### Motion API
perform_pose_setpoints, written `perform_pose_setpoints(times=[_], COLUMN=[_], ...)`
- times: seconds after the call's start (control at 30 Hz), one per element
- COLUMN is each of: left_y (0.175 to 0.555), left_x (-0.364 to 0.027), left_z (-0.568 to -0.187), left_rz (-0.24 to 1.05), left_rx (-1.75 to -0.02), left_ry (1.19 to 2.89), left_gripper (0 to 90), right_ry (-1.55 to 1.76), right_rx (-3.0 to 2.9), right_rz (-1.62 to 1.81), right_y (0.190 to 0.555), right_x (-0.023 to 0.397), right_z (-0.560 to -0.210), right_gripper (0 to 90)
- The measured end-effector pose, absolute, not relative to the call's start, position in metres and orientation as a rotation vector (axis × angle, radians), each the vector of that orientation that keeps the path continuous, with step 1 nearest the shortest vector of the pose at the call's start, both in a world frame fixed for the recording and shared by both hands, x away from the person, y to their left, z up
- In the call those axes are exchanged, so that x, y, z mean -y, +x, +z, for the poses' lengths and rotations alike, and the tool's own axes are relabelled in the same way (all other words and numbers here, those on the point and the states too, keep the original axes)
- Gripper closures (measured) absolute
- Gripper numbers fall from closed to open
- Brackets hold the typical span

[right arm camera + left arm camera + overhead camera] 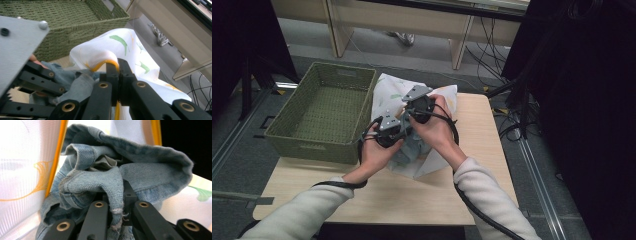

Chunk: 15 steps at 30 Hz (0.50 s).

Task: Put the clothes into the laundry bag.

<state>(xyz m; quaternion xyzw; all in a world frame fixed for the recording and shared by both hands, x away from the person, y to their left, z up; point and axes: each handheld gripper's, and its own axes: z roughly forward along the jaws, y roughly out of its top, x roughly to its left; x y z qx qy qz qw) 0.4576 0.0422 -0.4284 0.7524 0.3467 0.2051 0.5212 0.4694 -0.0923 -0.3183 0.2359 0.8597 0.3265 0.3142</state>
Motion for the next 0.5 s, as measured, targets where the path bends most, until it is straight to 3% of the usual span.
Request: perform_pose_setpoints(times=[0.5], left_y=[0.469], left_x=[-0.031], left_z=[-0.445], left_rz=[0.553], left_rx=[-0.838], left_ry=[1.838], left_gripper=[83.3], right_ry=[0.632], right_rx=[-2.268], right_rz=[0.863], right_y=[0.469], right_x=[0.092], right_z=[-0.319], right_gripper=[89.8])
